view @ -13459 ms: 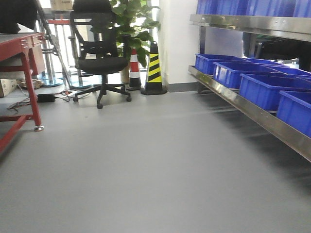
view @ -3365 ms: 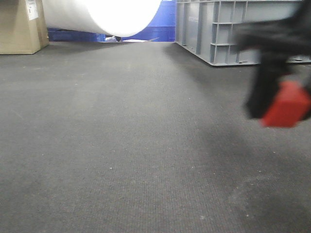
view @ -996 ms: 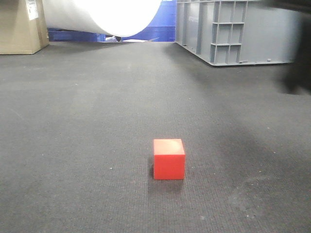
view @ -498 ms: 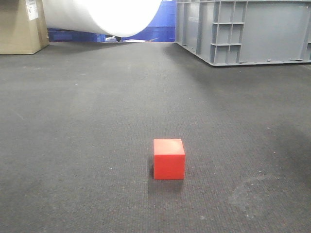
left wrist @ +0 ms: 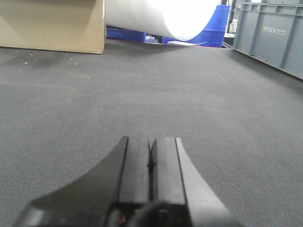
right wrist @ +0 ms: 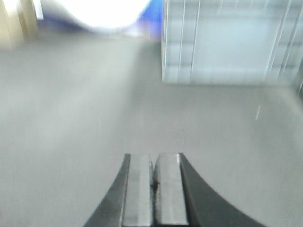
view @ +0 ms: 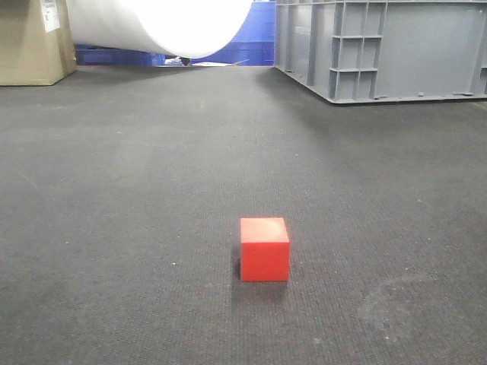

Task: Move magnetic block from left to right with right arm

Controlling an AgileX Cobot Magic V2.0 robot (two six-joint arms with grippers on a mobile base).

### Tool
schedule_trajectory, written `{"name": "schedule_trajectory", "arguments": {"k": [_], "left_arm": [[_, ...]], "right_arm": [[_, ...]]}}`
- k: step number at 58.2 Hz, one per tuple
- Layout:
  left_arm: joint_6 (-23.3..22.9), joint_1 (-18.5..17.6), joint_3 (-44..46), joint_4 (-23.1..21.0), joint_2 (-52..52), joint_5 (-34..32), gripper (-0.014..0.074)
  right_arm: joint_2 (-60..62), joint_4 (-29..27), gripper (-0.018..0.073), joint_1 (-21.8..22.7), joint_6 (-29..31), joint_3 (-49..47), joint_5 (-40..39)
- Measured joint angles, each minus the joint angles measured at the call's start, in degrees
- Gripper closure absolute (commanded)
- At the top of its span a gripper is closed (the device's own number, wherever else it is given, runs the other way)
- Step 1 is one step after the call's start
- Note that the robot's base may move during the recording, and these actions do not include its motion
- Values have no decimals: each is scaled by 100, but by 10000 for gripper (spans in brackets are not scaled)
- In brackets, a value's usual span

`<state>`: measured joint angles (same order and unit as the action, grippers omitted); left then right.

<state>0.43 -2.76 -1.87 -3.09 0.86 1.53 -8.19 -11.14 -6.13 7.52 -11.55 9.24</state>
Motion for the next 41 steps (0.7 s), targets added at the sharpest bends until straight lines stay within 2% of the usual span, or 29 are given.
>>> {"name": "schedule_trajectory", "arguments": {"k": [10, 35, 41], "left_arm": [[0, 0, 0, 0, 0, 0, 722], [0, 0, 0, 0, 0, 0, 722], [0, 0, 0, 0, 0, 0, 722]], "right_arm": [[509, 0, 501, 0, 12, 76, -24], [555, 0, 501, 0, 15, 106, -81], [555, 340, 501, 70, -55, 244, -387]]}}
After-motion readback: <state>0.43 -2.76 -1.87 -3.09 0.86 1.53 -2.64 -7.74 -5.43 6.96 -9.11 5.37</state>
